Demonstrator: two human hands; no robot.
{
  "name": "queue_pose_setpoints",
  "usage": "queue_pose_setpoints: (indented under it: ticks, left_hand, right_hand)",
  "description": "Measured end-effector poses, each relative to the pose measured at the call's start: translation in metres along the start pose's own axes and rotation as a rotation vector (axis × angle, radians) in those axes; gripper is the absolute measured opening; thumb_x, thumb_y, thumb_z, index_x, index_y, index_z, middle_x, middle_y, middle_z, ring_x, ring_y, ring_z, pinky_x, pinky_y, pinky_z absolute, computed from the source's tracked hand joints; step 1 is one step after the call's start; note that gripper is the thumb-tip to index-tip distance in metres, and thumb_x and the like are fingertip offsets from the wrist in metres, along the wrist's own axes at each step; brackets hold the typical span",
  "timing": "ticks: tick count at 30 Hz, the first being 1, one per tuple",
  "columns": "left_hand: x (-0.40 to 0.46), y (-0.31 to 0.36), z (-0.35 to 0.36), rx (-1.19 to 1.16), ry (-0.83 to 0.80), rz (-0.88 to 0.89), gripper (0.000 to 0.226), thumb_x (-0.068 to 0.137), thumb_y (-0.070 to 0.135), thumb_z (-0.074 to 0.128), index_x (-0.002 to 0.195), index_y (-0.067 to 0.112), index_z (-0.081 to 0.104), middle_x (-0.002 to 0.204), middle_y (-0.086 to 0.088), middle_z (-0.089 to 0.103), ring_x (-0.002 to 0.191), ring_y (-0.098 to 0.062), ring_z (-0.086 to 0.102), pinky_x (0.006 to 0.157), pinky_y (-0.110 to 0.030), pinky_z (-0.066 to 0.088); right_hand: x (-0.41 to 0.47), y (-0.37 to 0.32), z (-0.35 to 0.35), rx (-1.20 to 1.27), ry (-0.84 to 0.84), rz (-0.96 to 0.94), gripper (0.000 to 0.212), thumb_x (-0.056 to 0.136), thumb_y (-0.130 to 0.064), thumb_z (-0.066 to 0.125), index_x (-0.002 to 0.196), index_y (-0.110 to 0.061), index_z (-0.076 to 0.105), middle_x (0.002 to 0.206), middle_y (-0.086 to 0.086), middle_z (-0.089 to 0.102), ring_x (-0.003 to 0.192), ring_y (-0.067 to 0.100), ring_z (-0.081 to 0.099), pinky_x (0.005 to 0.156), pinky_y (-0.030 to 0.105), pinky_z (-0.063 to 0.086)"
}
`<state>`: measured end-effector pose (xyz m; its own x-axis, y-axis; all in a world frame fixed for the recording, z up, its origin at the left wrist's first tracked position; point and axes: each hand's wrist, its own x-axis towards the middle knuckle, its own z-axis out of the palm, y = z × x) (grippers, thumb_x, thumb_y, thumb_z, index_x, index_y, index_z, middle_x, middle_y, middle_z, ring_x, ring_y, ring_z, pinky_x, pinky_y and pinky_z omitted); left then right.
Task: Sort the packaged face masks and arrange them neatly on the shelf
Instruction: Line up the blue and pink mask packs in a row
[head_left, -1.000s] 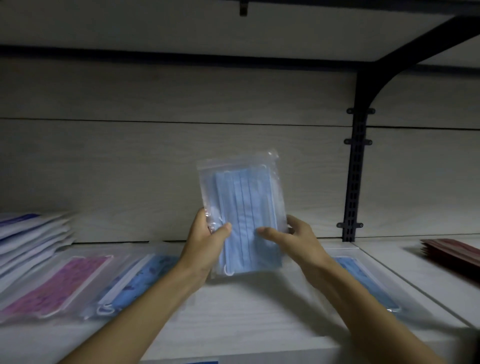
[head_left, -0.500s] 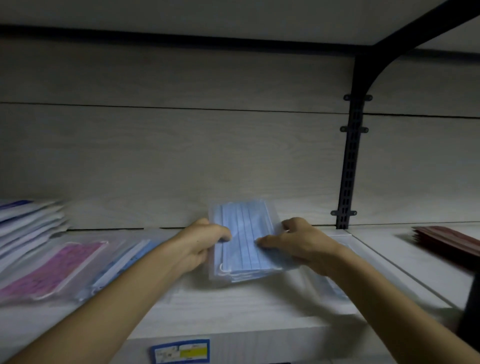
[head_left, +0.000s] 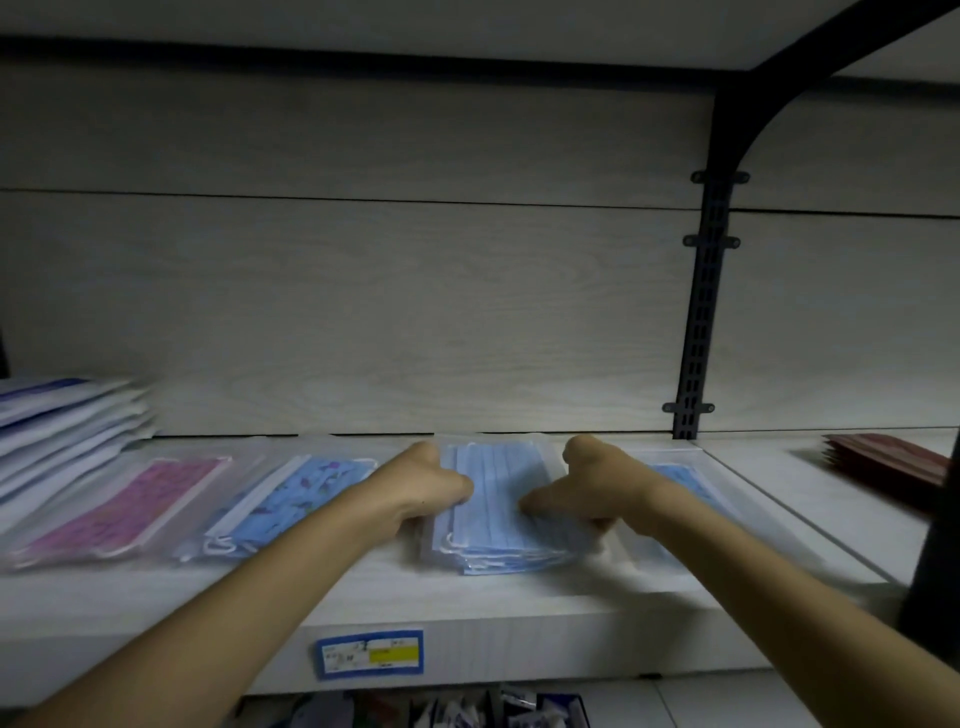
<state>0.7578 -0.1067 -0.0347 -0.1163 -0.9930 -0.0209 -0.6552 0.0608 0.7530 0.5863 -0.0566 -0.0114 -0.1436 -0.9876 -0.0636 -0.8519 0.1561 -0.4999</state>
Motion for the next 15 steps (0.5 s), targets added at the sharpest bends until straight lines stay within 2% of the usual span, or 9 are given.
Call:
queue_pose_setpoints:
  ticks: [3, 6, 11, 15]
  left_hand:
    - [-0.001, -0.002, 0.000, 0.083, 0.000, 0.015, 0.033, 0.079, 0.026, 0.061, 0.106, 0.008, 0.056, 0.102, -0.008, 0.064, 0.093, -0.022, 0.063, 0.069, -0.026, 0.046]
    - [-0.005, 0.000, -0.001, 0.190, 0.019, 0.035, 0.030, 0.083, 0.030, 0.059, 0.106, 0.011, 0.053, 0.106, -0.008, 0.061, 0.097, -0.022, 0.060, 0.069, -0.025, 0.042]
    - [-0.012, 0.005, -0.002, 0.269, 0.021, 0.055, 0.021, 0.086, 0.030, 0.057, 0.097, 0.014, 0.051, 0.083, 0.000, 0.054, 0.073, -0.013, 0.052, 0.051, -0.023, 0.034]
    - [-0.016, 0.008, 0.000, 0.304, 0.007, 0.070, 0.022, 0.087, 0.030, 0.054, 0.100, 0.014, 0.047, 0.090, -0.001, 0.054, 0.075, -0.012, 0.050, 0.051, -0.023, 0.034]
  right_hand:
    - [-0.005, -0.001, -0.004, -0.069, 0.015, -0.021, 0.044, 0.084, -0.038, 0.070, 0.108, -0.008, 0.049, 0.102, 0.009, 0.058, 0.079, 0.021, 0.058, 0.059, 0.025, 0.050]
    - [-0.005, -0.001, -0.005, -0.154, 0.040, -0.047, 0.037, 0.084, -0.037, 0.070, 0.097, -0.011, 0.047, 0.097, 0.007, 0.052, 0.065, 0.016, 0.053, 0.044, 0.020, 0.039]
    - [0.000, 0.002, -0.004, -0.164, 0.056, -0.066, 0.030, 0.087, -0.034, 0.065, 0.082, -0.011, 0.045, 0.084, 0.006, 0.053, 0.055, 0.017, 0.054, 0.041, 0.020, 0.040]
    - [0.003, 0.001, -0.003, -0.163, 0.051, -0.063, 0.033, 0.086, -0.031, 0.064, 0.070, -0.013, 0.042, 0.073, 0.005, 0.051, 0.052, 0.019, 0.055, 0.041, 0.020, 0.040]
